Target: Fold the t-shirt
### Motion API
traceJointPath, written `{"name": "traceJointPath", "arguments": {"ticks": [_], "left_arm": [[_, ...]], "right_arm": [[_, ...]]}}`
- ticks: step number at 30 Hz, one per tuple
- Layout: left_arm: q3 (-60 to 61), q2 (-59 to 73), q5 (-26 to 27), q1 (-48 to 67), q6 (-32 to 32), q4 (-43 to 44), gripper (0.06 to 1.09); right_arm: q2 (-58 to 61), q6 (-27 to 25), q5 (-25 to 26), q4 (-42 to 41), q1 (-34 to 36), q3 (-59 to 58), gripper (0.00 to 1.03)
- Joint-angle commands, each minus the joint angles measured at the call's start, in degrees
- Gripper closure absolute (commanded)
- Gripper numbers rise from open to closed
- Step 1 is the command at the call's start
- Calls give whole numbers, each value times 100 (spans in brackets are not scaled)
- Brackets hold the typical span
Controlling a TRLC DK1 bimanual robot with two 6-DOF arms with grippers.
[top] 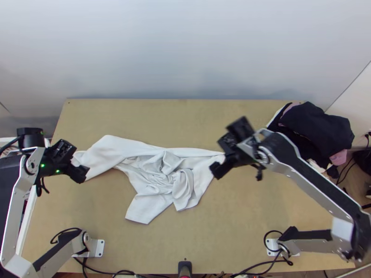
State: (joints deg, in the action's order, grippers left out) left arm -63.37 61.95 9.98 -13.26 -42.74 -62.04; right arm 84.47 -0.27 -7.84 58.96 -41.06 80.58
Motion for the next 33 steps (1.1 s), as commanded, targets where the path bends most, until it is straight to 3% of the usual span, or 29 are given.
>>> {"name": "traceJointPath", "arguments": {"ticks": [1, 18, 33], "left_arm": [[291, -439, -92, -388, -173, 8, 11], [1099, -1572, -92, -880, -314, -71, 11], [1169, -1660, -101, -1074, -358, -98, 11]], "right_arm": [[879, -25, -7, -183, -508, 591, 5], [2997, -34, -7, -165, -1317, 2911, 5], [3419, -43, 256, -121, -1089, 2727, 5]]}}
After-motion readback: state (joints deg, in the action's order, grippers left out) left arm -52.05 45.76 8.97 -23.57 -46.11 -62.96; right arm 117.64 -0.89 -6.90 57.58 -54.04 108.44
